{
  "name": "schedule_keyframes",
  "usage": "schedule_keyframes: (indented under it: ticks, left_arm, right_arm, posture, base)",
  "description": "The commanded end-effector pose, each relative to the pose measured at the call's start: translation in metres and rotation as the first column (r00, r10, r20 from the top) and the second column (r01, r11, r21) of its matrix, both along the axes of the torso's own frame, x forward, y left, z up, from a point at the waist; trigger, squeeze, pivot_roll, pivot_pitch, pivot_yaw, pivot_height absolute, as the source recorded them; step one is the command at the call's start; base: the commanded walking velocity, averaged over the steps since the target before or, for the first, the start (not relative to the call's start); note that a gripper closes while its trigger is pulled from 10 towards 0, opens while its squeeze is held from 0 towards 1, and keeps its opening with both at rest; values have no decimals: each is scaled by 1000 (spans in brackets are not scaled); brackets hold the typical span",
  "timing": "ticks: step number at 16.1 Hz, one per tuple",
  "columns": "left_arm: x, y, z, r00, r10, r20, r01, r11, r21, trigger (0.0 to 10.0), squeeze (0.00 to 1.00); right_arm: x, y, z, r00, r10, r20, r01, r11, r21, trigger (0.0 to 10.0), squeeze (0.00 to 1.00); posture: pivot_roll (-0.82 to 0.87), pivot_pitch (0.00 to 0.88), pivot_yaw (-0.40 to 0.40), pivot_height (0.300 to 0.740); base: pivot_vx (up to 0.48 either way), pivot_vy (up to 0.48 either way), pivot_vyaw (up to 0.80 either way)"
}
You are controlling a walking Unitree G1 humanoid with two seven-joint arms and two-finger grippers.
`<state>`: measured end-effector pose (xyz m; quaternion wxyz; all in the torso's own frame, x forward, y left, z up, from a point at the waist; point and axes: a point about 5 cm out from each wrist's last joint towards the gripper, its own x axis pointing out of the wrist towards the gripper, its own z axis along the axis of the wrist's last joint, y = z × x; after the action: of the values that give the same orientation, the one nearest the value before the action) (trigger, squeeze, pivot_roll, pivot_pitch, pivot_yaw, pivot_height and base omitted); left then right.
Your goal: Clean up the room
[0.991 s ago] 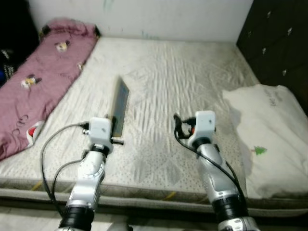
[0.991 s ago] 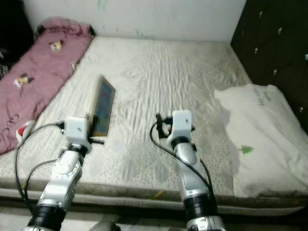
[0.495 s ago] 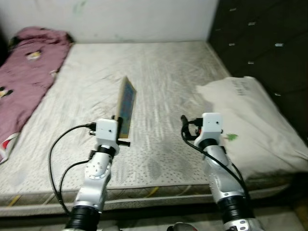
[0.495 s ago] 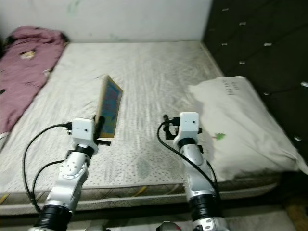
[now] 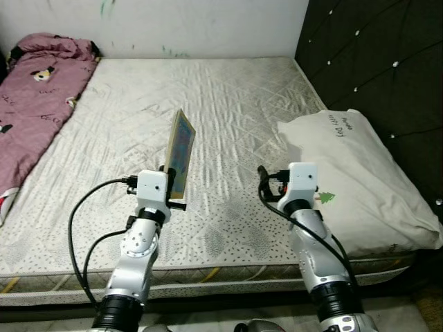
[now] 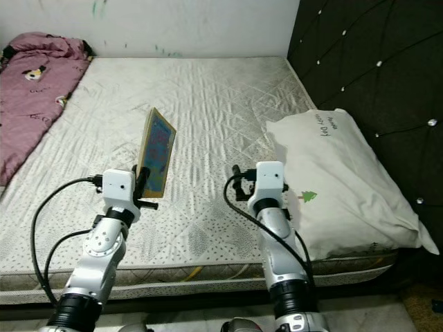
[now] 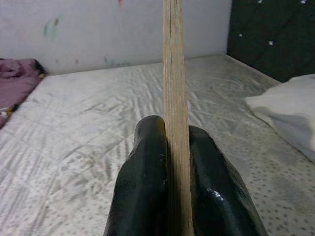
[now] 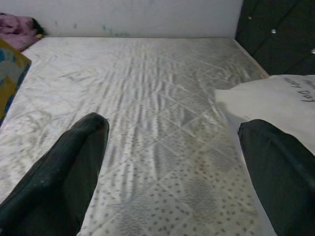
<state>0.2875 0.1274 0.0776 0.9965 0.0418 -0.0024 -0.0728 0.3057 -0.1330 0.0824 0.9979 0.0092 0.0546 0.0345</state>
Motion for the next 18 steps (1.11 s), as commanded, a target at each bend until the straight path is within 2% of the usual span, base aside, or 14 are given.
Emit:
schedule_keyframes:
  ticks: [1, 8, 11, 18]
  left_arm:
    - [4, 0, 9, 999, -3, 39, 3, 1000, 0, 10000, 0]
    - [4, 0, 11, 999, -5, 49, 5, 1000, -7, 10000, 0]
    - [5, -1, 13, 998, -5, 62, 7, 999, -31, 10000, 0]
    - [5, 1, 13, 997, 15, 75, -12, 999, -33, 10000, 0]
  right_arm:
    - [1, 0, 2, 1000, -8, -2, 8, 1000, 8, 10000, 0]
    - [3, 0, 2, 1000, -9, 0, 9, 1000, 4, 10000, 0]
    - [3, 0, 2, 1000, -9, 0, 9, 1000, 0, 10000, 0]
    - [2, -1, 1, 1000, -5, -1, 5, 1000, -6, 10000, 0]
  posture:
    - [47, 0, 17, 740]
    - [47, 0, 16, 740]
    - [46, 0, 15, 740]
    - [47, 0, 13, 740]
  base:
    - [0, -296, -425]
    - [0, -294, -64]
    - [0, 0, 0]
    - [0, 0, 0]
